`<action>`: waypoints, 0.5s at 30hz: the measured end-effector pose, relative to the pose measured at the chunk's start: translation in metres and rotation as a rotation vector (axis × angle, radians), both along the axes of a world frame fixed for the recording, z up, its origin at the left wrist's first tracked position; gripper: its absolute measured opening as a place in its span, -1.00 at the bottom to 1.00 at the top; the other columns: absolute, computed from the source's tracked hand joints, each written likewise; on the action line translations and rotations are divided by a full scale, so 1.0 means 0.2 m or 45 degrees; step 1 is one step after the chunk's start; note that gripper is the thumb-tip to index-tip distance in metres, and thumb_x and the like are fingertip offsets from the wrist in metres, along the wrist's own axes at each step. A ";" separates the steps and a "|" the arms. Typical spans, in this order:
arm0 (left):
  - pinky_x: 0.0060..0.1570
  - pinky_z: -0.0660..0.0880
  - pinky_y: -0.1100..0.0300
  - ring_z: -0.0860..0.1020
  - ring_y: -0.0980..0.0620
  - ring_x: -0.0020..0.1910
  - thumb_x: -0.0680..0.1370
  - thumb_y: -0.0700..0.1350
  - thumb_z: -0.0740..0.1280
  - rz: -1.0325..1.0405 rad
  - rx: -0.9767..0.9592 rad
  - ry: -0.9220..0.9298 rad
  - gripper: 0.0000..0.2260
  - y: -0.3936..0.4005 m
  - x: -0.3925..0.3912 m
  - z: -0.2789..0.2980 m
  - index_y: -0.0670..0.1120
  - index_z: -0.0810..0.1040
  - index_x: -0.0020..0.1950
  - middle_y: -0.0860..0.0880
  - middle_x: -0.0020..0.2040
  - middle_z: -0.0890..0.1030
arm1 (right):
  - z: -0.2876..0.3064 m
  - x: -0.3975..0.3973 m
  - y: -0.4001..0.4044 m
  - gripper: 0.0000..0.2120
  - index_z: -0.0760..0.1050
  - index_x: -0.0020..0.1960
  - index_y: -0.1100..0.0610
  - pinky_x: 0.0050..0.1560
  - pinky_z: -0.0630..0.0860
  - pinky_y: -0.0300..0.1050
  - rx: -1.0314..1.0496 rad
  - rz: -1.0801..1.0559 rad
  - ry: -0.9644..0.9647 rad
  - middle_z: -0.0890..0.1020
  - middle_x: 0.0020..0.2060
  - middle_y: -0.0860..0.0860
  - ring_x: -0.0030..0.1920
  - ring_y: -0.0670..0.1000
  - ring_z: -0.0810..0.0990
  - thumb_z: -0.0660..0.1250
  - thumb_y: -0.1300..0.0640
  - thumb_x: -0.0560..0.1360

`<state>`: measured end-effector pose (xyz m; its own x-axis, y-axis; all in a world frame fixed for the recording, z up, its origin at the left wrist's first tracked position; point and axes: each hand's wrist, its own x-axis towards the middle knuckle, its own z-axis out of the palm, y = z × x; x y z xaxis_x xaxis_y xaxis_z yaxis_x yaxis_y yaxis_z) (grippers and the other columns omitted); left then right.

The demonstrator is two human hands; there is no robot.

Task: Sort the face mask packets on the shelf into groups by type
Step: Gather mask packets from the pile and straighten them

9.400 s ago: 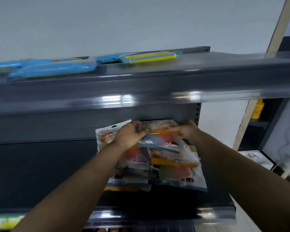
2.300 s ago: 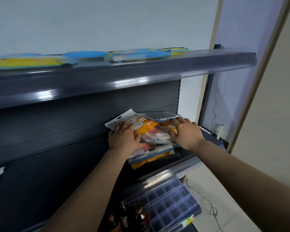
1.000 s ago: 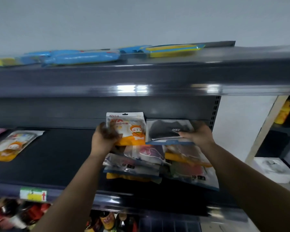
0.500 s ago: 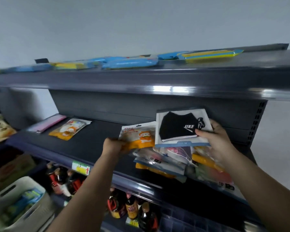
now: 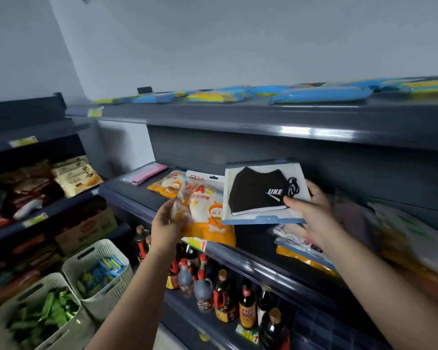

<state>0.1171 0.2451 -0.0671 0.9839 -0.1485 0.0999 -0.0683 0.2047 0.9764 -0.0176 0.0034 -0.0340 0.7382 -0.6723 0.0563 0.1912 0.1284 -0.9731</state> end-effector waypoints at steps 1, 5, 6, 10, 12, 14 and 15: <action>-0.22 0.49 0.17 0.52 -0.07 -0.08 0.48 -0.43 0.29 0.025 0.007 -0.006 -0.61 0.07 0.03 0.01 -0.12 0.46 0.25 -0.10 0.01 0.56 | -0.01 0.05 0.06 -0.43 0.39 0.34 0.11 0.02 0.57 0.04 -0.008 0.009 0.000 0.64 -0.04 0.03 -0.09 0.03 0.62 0.39 0.41 0.39; -0.26 0.52 0.25 0.55 0.07 -0.14 0.48 -0.41 0.31 0.075 -0.005 -0.013 -0.60 0.37 0.18 0.04 -0.05 0.46 0.22 0.03 -0.03 0.57 | -0.06 0.28 0.31 -0.46 0.40 0.32 0.19 0.07 0.51 -0.09 0.017 0.048 -0.023 0.63 -0.03 0.06 -0.09 0.02 0.59 0.38 0.45 0.38; -0.27 0.53 0.26 0.55 0.07 -0.13 0.48 -0.42 0.30 0.074 -0.002 -0.019 -0.60 0.43 0.22 0.04 -0.05 0.45 0.22 0.03 -0.03 0.57 | -0.08 0.33 0.38 -0.47 0.41 0.31 0.19 0.06 0.51 -0.10 0.023 0.059 -0.023 0.63 -0.06 0.03 -0.10 0.01 0.59 0.37 0.46 0.39; -0.22 0.51 0.19 0.54 0.06 -0.12 0.48 -0.40 0.31 0.071 0.030 -0.042 -0.60 0.66 0.38 0.02 -0.07 0.45 0.25 -0.01 0.01 0.57 | -0.14 0.52 0.60 -0.47 0.40 0.29 0.16 -0.05 0.55 -0.17 0.063 0.046 -0.026 0.62 -0.10 0.00 -0.14 -0.02 0.59 0.37 0.48 0.38; -0.19 0.50 0.16 0.55 0.02 -0.09 0.48 -0.39 0.31 0.038 0.015 -0.039 -0.62 0.75 0.47 0.00 -0.07 0.46 0.24 -0.05 0.05 0.56 | -0.18 0.60 0.68 -0.46 0.39 0.30 0.17 -0.10 0.58 -0.22 0.085 0.012 -0.025 0.62 -0.09 0.03 -0.14 -0.02 0.59 0.36 0.49 0.38; -0.19 0.50 0.14 0.55 0.00 -0.09 0.49 -0.39 0.30 0.016 -0.004 -0.029 -0.64 0.82 0.56 -0.02 -0.06 0.47 0.20 -0.07 0.05 0.57 | -0.22 0.68 0.75 -0.44 0.37 0.32 0.21 0.00 0.57 -0.16 0.114 -0.035 -0.029 0.62 -0.03 0.10 -0.11 0.02 0.59 0.36 0.50 0.38; -0.19 0.50 0.14 0.55 -0.01 -0.08 0.49 -0.40 0.29 0.006 -0.001 -0.025 -0.64 0.85 0.61 -0.03 -0.05 0.46 0.19 -0.07 0.05 0.57 | -0.23 0.71 0.78 -0.43 0.36 0.34 0.22 0.06 0.54 -0.10 0.132 -0.060 -0.023 0.61 0.02 0.13 -0.07 0.05 0.59 0.36 0.50 0.38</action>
